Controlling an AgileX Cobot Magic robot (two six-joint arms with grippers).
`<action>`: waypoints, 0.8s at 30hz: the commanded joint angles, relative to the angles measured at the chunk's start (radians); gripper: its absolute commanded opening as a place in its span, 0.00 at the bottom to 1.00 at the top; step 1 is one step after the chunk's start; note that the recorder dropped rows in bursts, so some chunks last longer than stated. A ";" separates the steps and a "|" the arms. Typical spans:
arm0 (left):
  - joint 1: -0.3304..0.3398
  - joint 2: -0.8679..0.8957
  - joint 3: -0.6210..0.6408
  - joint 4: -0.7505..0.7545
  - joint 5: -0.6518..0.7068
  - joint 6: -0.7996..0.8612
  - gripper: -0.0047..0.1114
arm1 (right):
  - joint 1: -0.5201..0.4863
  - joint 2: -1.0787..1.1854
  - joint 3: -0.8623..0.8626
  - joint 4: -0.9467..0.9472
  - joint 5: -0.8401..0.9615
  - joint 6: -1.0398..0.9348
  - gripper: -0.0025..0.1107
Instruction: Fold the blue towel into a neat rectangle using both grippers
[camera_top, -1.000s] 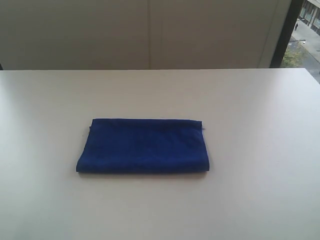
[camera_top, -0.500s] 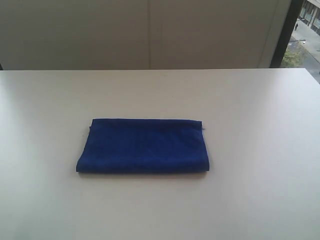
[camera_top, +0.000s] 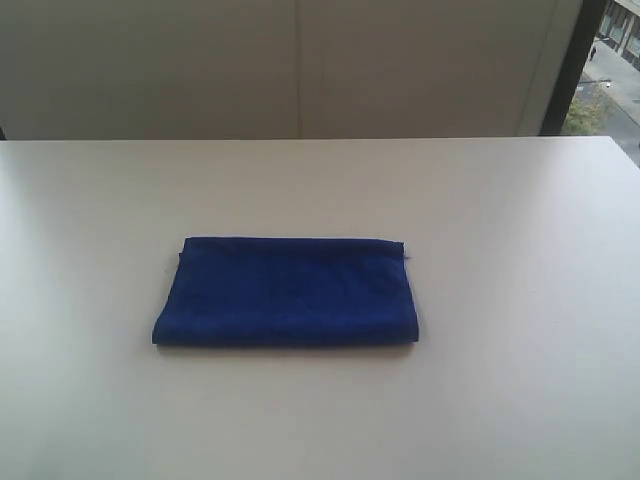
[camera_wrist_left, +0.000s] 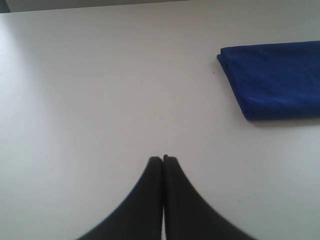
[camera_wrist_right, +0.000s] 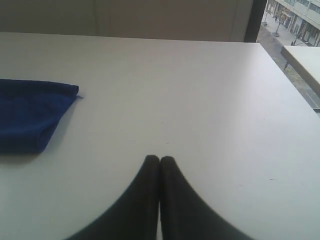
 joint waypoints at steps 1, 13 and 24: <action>0.002 -0.005 0.004 -0.006 -0.001 -0.005 0.04 | 0.001 -0.006 0.005 0.001 -0.008 -0.009 0.02; 0.002 -0.005 0.004 -0.006 -0.001 -0.005 0.04 | 0.001 -0.006 0.005 0.001 -0.008 -0.009 0.02; 0.002 -0.005 0.004 -0.006 -0.001 -0.005 0.04 | 0.030 -0.006 0.005 0.001 -0.008 -0.009 0.02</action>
